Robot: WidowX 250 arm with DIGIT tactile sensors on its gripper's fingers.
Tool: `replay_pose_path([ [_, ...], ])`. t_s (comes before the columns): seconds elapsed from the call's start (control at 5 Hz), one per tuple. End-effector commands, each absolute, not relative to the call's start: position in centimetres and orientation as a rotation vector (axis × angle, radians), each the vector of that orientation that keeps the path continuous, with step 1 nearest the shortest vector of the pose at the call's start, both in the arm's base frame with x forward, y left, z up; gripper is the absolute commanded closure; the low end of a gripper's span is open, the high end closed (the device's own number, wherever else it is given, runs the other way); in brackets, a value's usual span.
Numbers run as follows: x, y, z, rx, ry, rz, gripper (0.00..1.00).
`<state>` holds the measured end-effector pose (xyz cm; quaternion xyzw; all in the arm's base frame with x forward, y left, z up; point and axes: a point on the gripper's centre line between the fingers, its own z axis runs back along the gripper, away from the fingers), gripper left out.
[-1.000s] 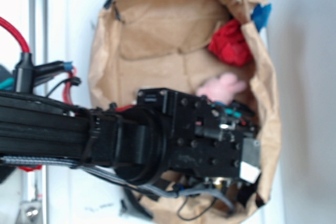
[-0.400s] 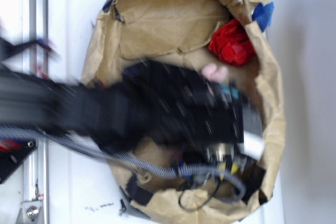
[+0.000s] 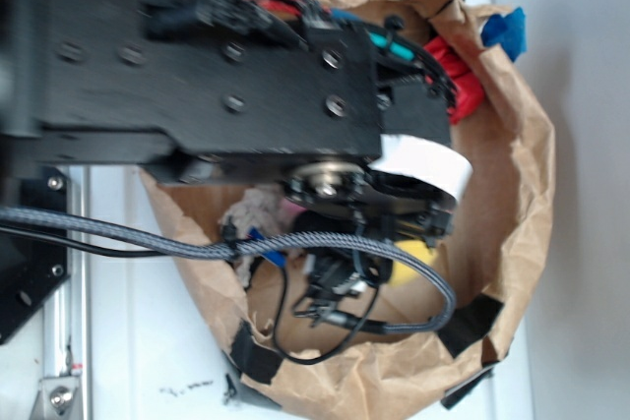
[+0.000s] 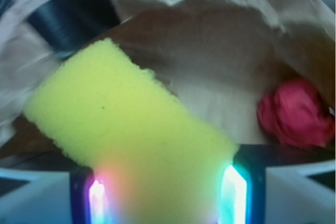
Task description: Grab the green sponge.
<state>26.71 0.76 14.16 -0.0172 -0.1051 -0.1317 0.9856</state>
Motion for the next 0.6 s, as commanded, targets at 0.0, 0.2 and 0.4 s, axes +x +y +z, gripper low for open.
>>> replay_pose_path([
  [0.0, 26.99, 1.49, 18.89, 0.006, -0.243, -0.129, 1.0],
  [0.2, 27.06, 1.44, 18.99, 0.003, -0.239, -0.103, 1.0],
  [0.4, 27.16, 1.39, 19.0, 0.011, -0.255, -0.079, 1.0],
])
